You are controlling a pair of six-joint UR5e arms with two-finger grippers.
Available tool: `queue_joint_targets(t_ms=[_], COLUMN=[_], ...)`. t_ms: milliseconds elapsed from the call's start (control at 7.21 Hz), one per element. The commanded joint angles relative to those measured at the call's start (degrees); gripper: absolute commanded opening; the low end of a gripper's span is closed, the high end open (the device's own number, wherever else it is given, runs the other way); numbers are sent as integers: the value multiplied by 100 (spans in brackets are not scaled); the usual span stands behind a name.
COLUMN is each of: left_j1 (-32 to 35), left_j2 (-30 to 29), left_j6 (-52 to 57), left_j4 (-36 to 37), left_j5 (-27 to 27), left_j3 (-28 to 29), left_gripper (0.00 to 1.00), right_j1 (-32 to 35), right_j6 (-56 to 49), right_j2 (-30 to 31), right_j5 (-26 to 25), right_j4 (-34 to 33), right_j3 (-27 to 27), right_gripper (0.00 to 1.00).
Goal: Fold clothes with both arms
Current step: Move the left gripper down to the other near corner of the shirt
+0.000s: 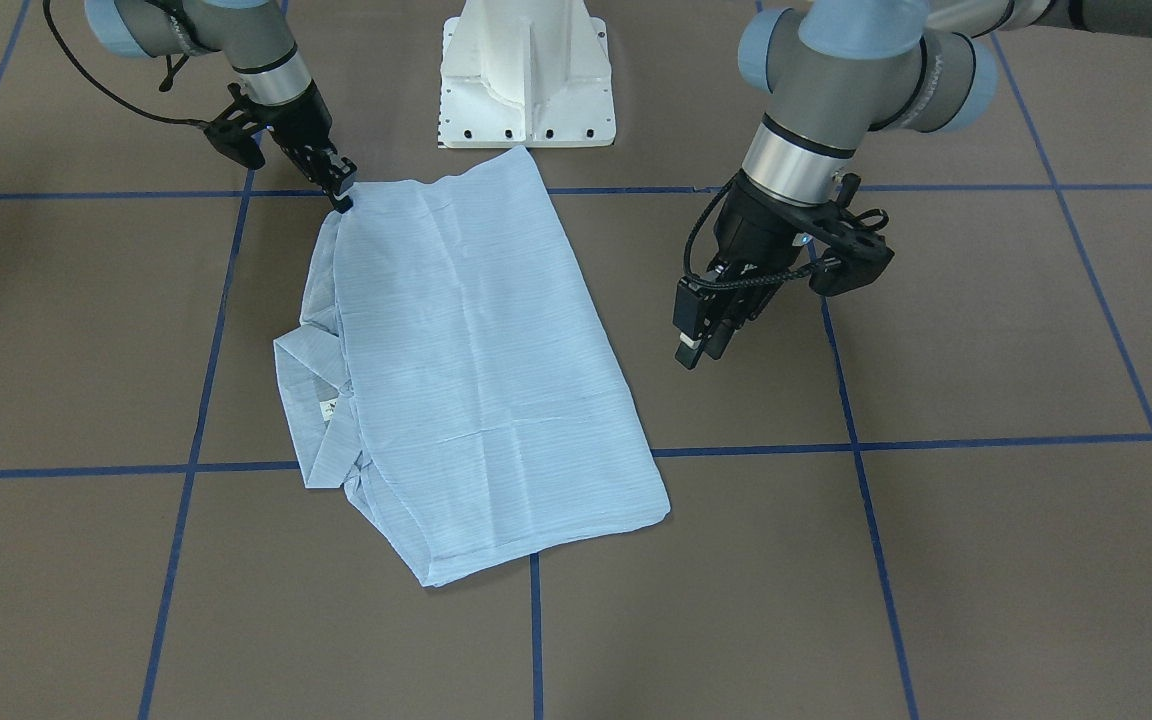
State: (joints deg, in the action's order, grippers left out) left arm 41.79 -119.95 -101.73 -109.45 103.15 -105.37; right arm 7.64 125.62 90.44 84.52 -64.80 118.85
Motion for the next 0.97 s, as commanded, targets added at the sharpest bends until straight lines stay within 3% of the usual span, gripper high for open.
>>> queue_joint_targets(t_ms=[0,277,832], left_j1=[-363,-820,-1645], left_j2=[357,613,841], left_j6=[-407,-864,-1514], left_j4=[396,460,469], left_j5=[126,135,56], left_j3=[-604,-976,-1047], left_gripper=[46,46,47], right_j1=[-166,-324,-457], right_j6=[181,480,577], right_j2=[-804,-1106,-1099], right_j5=[-84,-137,-260], right_j4=[-1213,-1491,-1518], right_j3=[183,174,182], right_gripper=[0,0,0])
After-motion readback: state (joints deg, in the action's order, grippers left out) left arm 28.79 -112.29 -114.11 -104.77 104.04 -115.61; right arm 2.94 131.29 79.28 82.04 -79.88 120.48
